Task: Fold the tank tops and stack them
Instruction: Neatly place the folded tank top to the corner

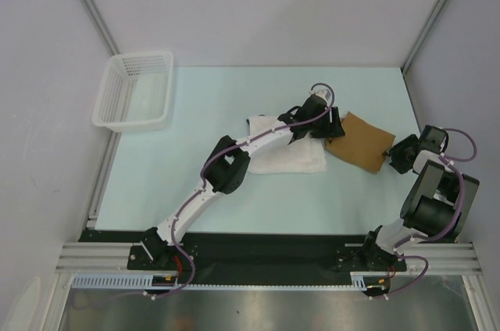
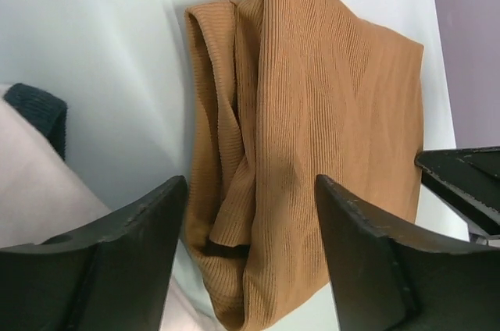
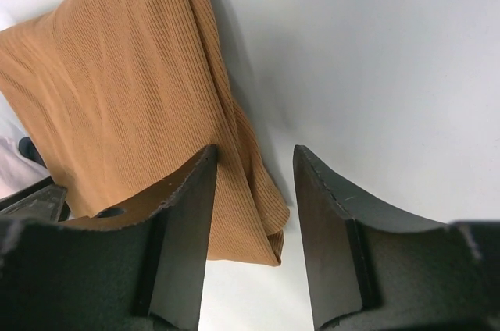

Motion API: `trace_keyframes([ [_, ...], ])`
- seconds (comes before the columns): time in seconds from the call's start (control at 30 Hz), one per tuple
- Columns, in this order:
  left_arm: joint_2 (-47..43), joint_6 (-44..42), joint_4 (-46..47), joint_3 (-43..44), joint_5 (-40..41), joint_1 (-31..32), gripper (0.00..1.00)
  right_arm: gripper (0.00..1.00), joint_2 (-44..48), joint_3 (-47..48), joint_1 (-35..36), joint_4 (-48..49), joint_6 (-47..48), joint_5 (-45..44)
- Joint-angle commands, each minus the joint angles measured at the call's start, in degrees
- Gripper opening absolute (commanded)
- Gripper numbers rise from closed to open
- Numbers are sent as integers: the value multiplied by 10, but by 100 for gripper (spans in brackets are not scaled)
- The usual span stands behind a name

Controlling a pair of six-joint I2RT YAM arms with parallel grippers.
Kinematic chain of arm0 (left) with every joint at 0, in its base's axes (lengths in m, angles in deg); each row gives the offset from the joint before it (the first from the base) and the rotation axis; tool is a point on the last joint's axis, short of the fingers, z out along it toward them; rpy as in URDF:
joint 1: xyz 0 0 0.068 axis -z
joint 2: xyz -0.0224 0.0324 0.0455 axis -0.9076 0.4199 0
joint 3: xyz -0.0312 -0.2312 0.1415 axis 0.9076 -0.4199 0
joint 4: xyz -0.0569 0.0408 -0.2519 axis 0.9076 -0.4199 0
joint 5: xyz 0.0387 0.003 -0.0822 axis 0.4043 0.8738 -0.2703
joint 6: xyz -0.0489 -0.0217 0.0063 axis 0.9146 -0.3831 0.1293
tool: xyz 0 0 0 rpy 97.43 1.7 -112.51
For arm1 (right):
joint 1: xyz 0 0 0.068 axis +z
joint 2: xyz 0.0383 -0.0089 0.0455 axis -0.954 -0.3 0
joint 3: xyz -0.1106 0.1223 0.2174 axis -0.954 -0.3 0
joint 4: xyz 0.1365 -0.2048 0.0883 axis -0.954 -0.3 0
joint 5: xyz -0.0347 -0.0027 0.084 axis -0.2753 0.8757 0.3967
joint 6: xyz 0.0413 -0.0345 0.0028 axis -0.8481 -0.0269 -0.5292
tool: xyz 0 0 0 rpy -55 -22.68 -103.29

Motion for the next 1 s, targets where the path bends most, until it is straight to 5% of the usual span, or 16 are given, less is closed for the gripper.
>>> trace_keyframes([
  [0.0, 23, 18, 17, 37, -23, 6, 67, 49, -6, 23, -1, 21, -1, 4],
  [0.17, 26, 16, 30, 40, -21, 5, 47, 46, -19, 28, -1, 30, -4, 11],
  [0.3, 35, 28, 38, 44, -18, 3, 60, 46, -43, 44, 2, 28, -3, 17],
  [0.47, 47, 31, 42, 49, -19, 0, 58, 42, -69, 54, 13, 35, -8, 20],
  [0.8, 64, 71, 96, 45, -62, -11, 10, 16, -91, 71, 30, 30, -9, 21],
  [0.87, 64, 71, 100, 44, -66, -12, 5, 3, -87, 74, 31, 26, -7, 20],
  [0.97, 54, 65, 108, 40, -71, -12, 0, 0, -75, 80, 32, 16, -6, 17],
])
